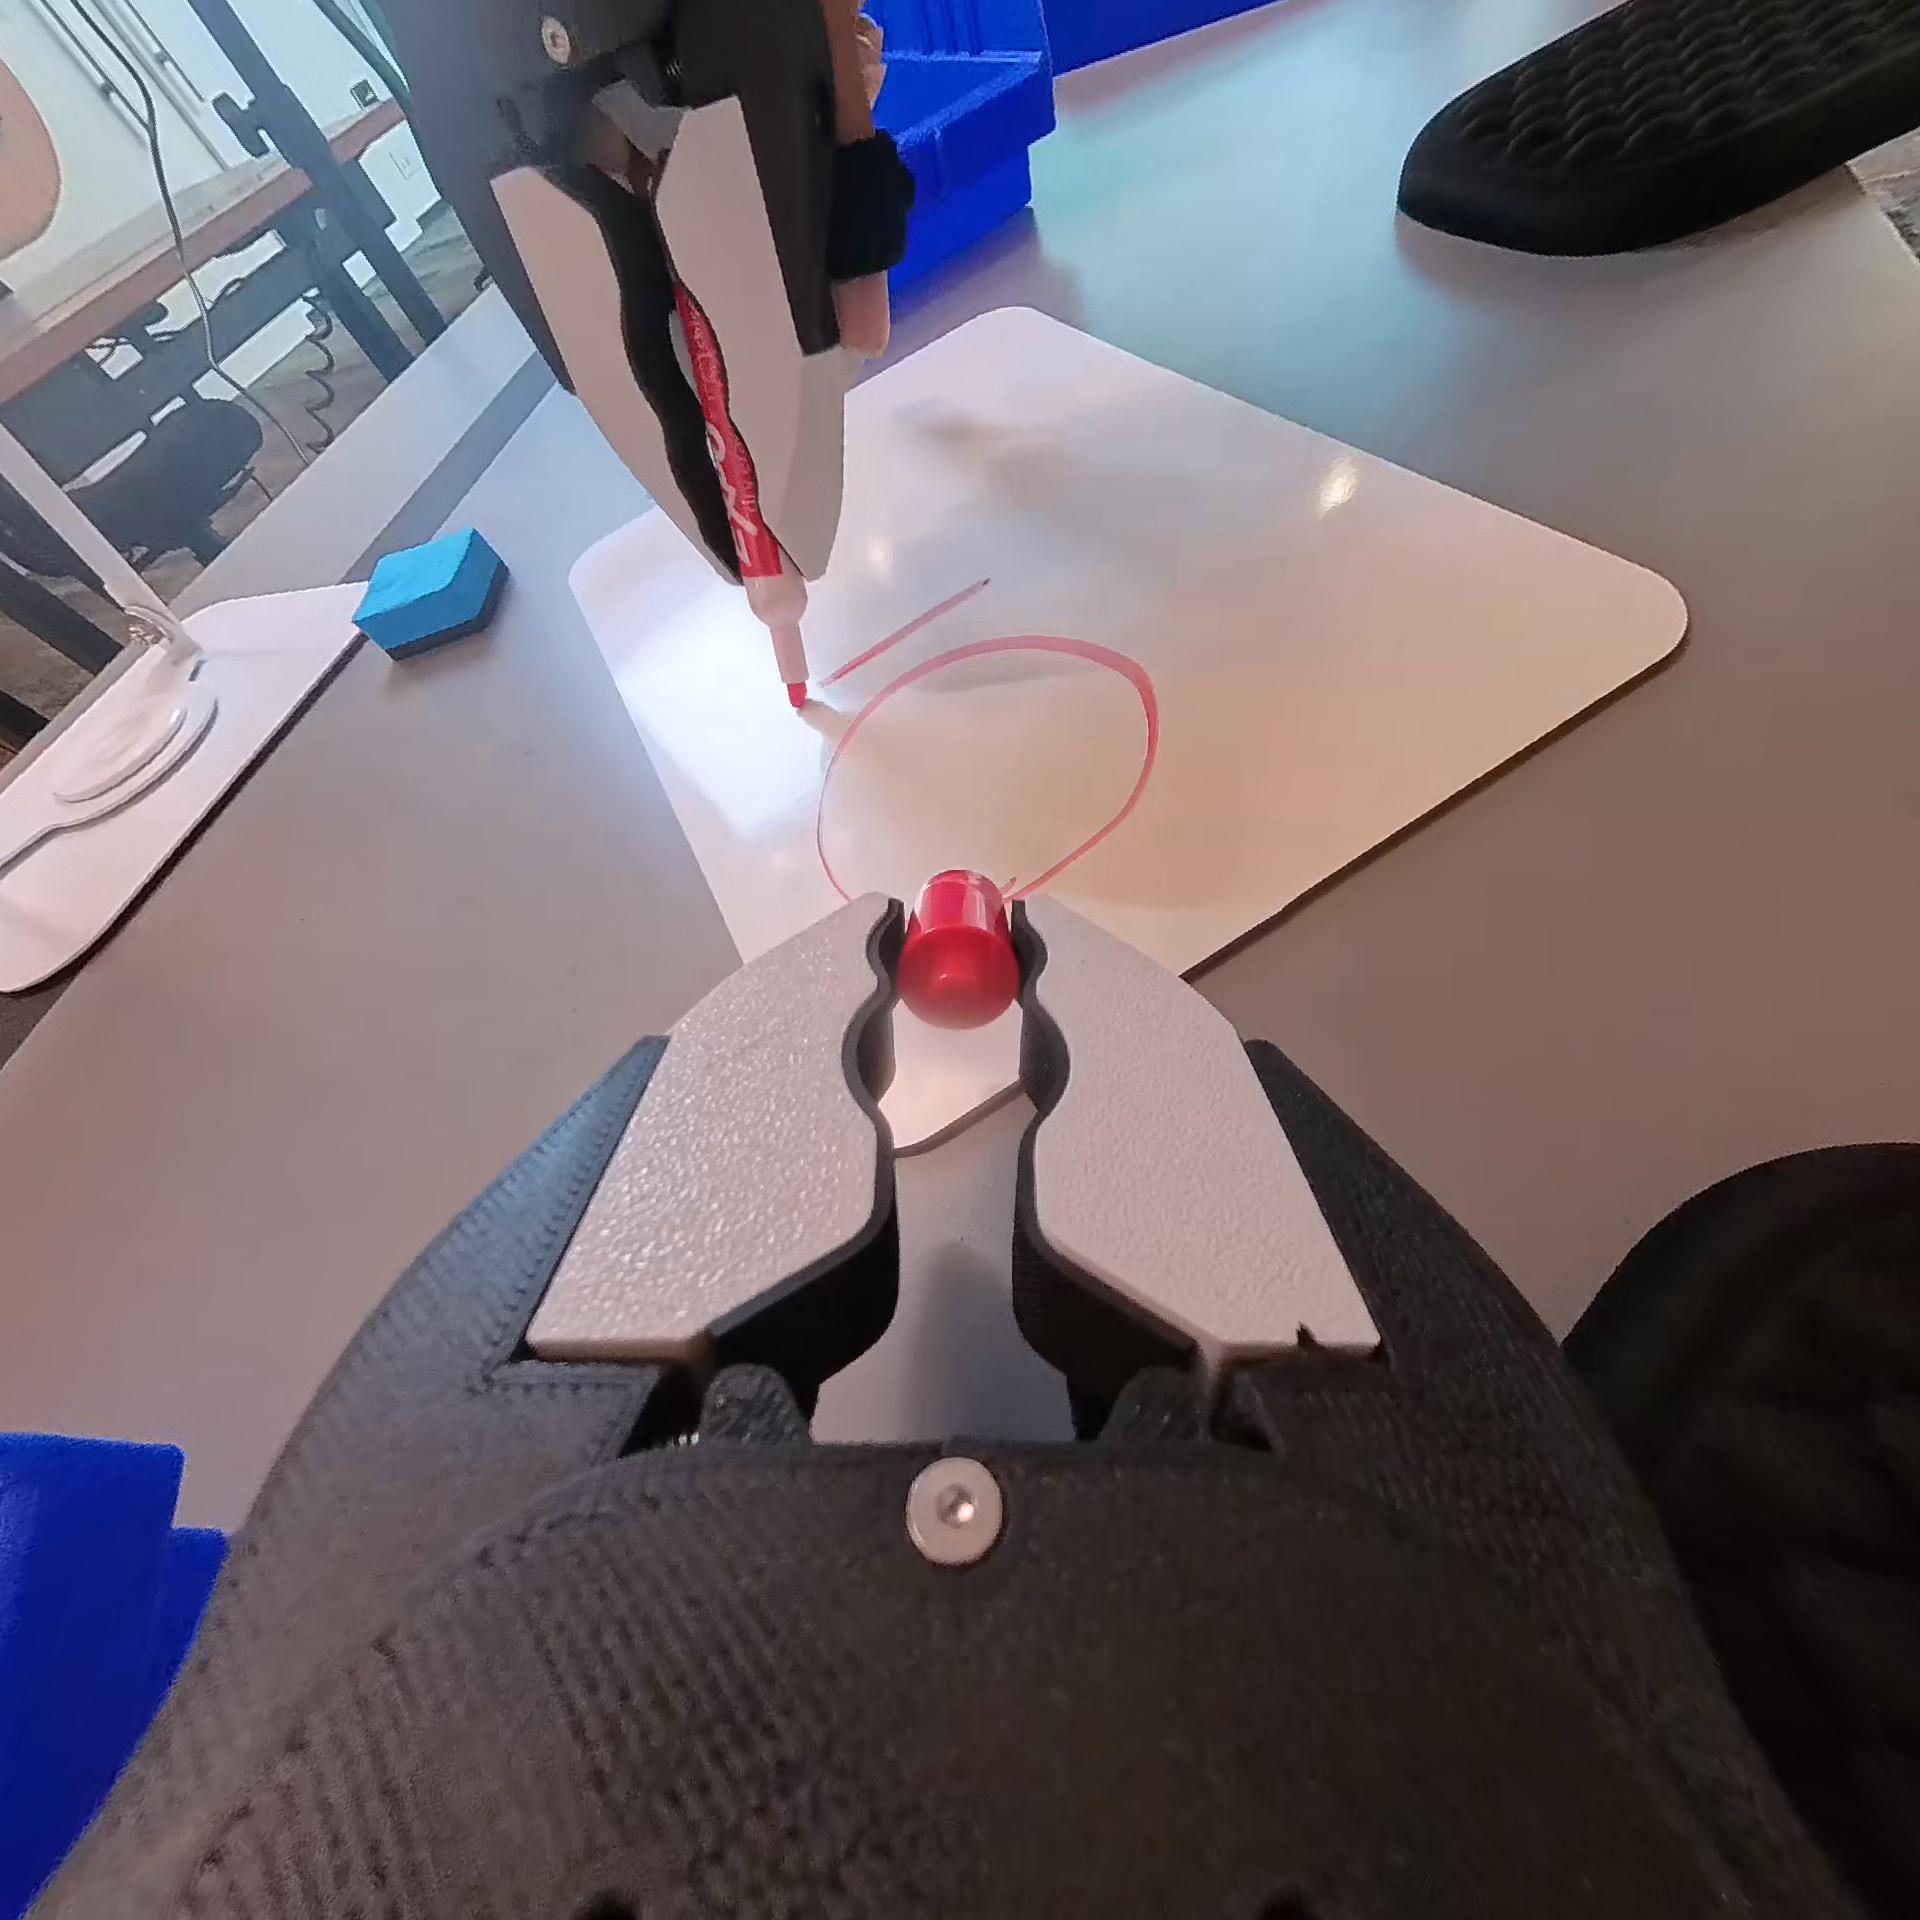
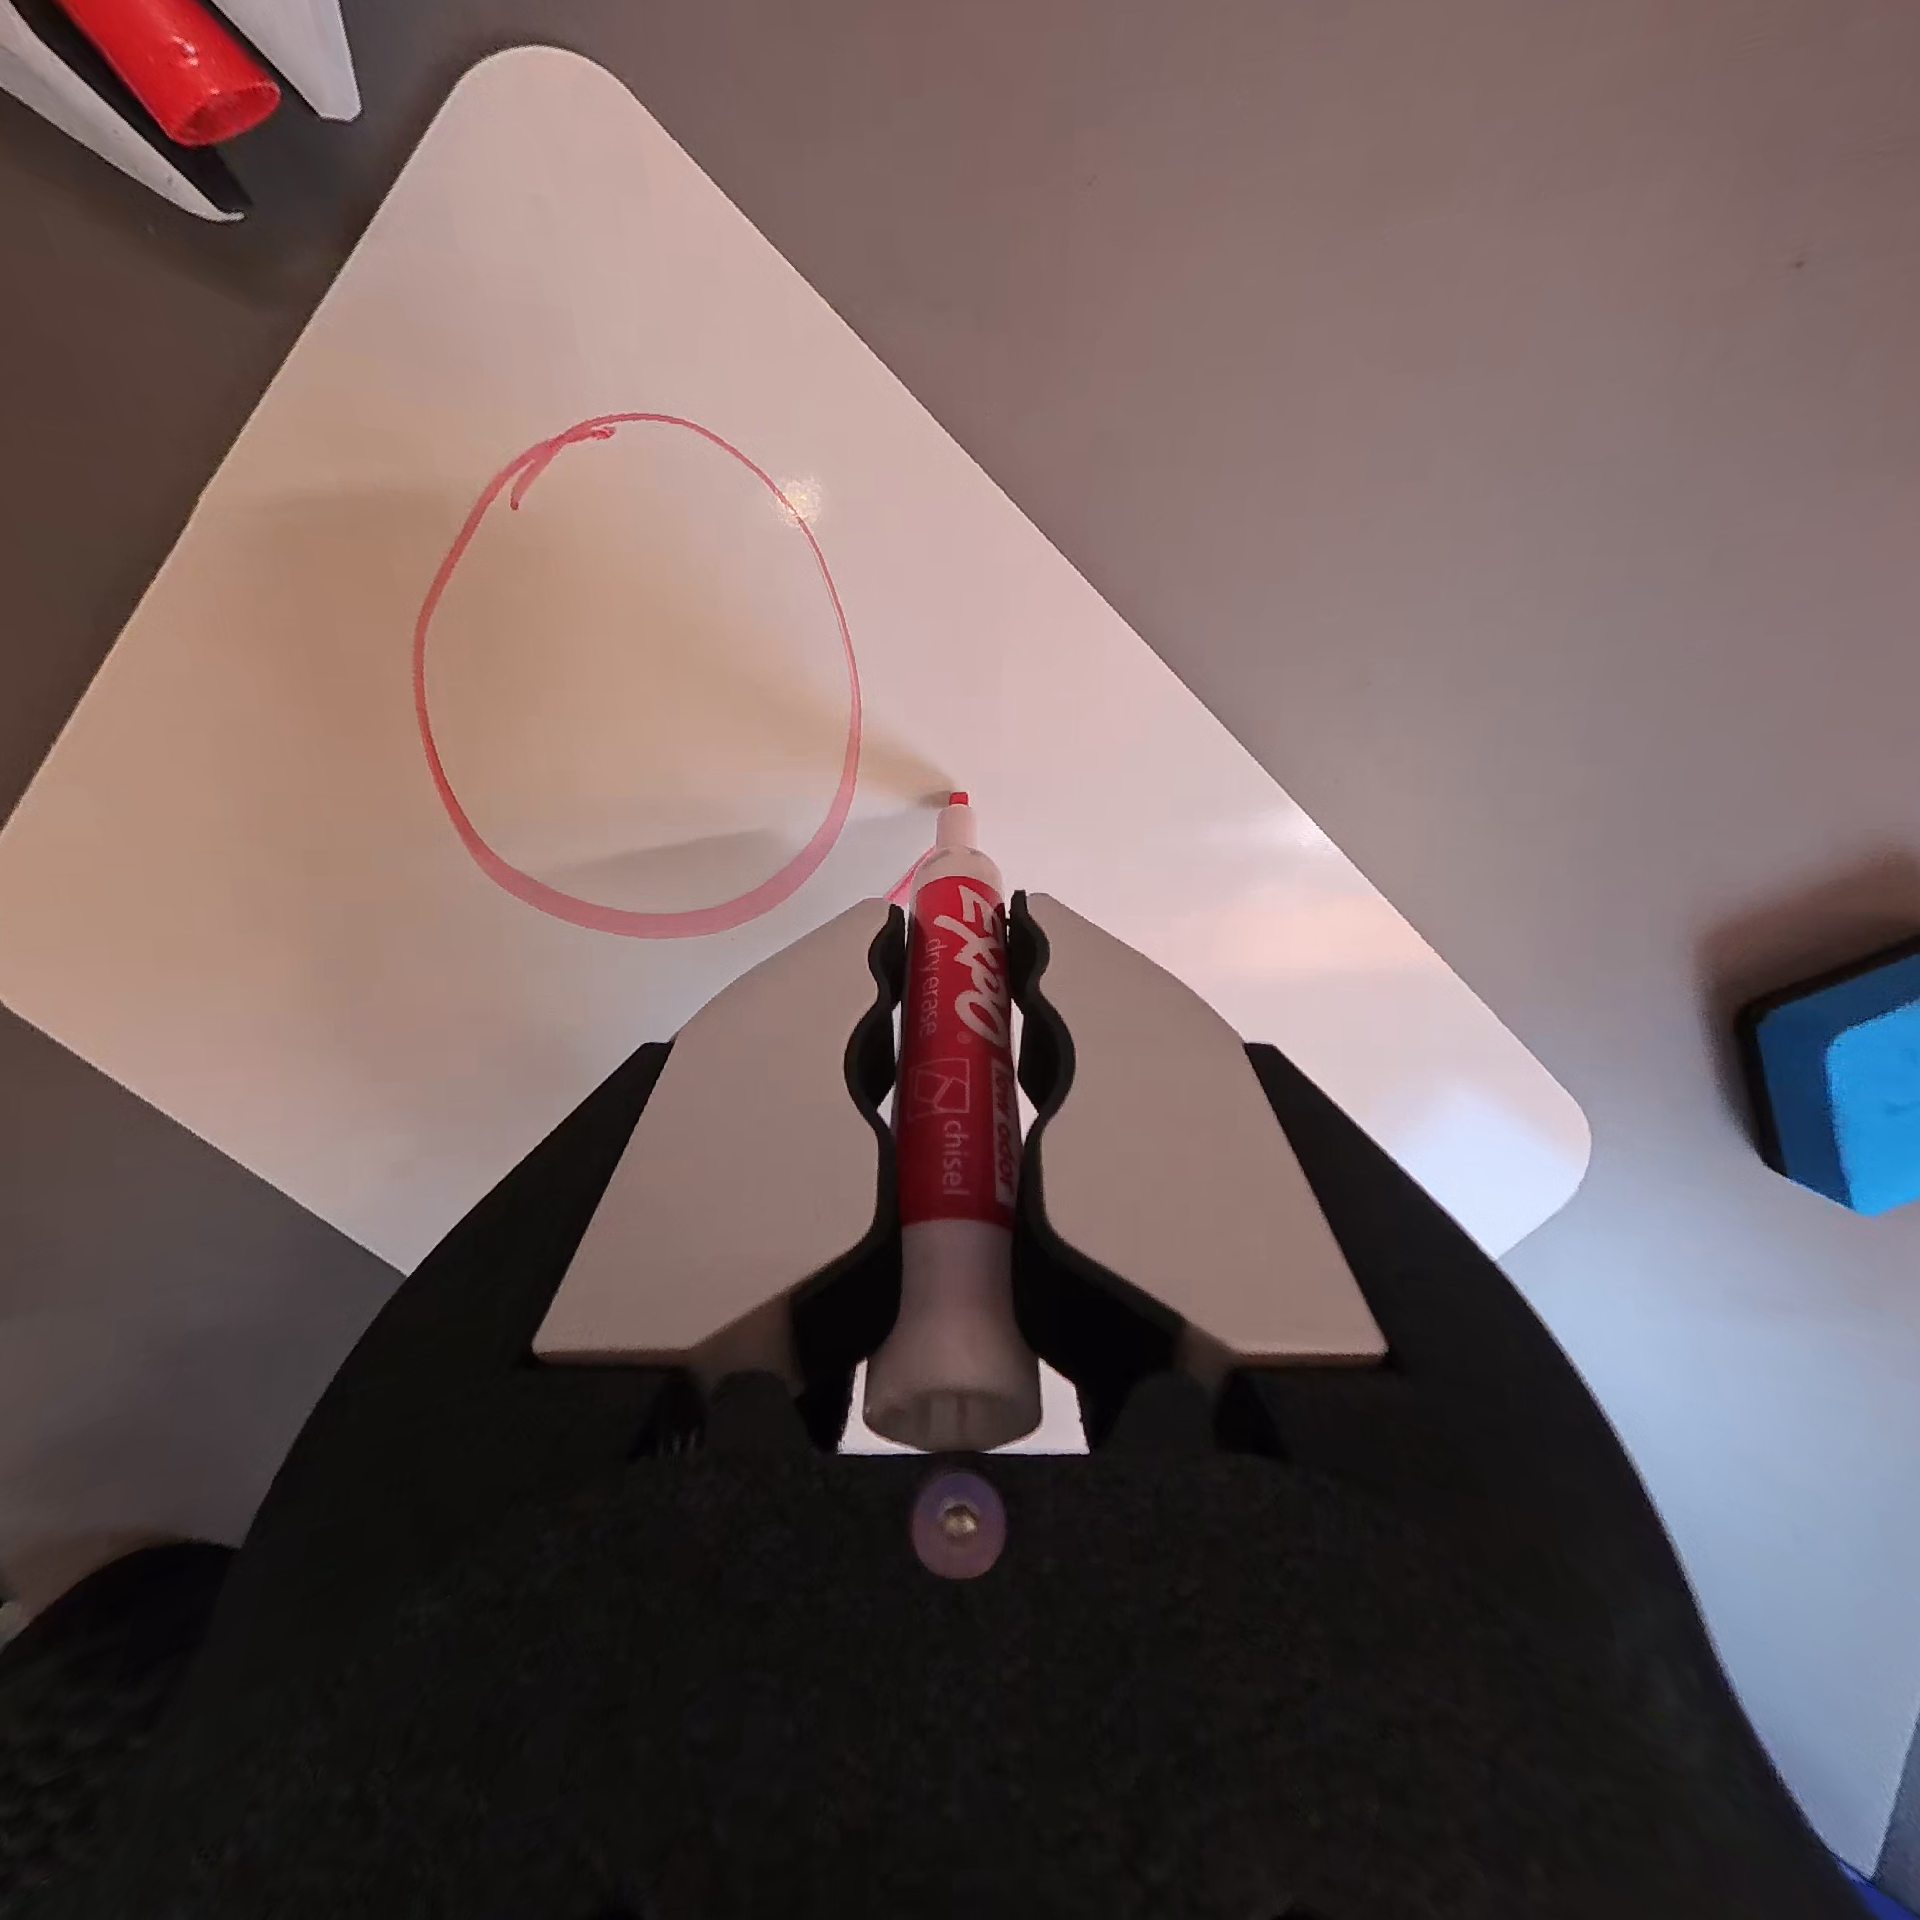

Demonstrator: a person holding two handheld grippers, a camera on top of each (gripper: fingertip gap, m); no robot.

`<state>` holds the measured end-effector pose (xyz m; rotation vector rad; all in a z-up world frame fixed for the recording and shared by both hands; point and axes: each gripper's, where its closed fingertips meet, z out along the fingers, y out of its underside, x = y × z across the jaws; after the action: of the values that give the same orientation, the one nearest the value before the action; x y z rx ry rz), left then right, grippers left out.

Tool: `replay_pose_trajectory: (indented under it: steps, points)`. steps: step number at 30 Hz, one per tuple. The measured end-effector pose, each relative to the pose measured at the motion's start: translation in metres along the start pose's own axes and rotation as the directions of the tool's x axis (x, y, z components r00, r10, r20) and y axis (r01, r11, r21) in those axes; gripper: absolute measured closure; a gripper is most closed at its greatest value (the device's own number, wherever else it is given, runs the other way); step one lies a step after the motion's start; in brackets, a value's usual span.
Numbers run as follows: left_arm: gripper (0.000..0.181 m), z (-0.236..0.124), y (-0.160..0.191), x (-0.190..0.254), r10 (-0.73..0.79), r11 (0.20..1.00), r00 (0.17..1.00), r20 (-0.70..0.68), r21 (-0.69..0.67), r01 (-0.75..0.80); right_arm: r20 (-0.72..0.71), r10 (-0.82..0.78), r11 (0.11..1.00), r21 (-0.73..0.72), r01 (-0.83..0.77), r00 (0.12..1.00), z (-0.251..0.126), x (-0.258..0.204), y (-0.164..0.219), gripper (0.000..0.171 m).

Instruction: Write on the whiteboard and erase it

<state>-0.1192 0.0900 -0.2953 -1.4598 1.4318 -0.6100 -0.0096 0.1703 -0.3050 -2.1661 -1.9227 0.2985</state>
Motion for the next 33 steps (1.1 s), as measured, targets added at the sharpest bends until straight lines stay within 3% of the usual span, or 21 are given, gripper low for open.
replay_pose_trajectory:
  steps: [33]
  points:
    - [0.162, 0.0, 0.0, 0.001, 0.005, 1.0, 1.0, 0.001, -0.003, -0.005, -0.098, 0.068, 0.993, -0.089, -0.077, 0.993, -0.011, 0.049, 0.035, 0.152]
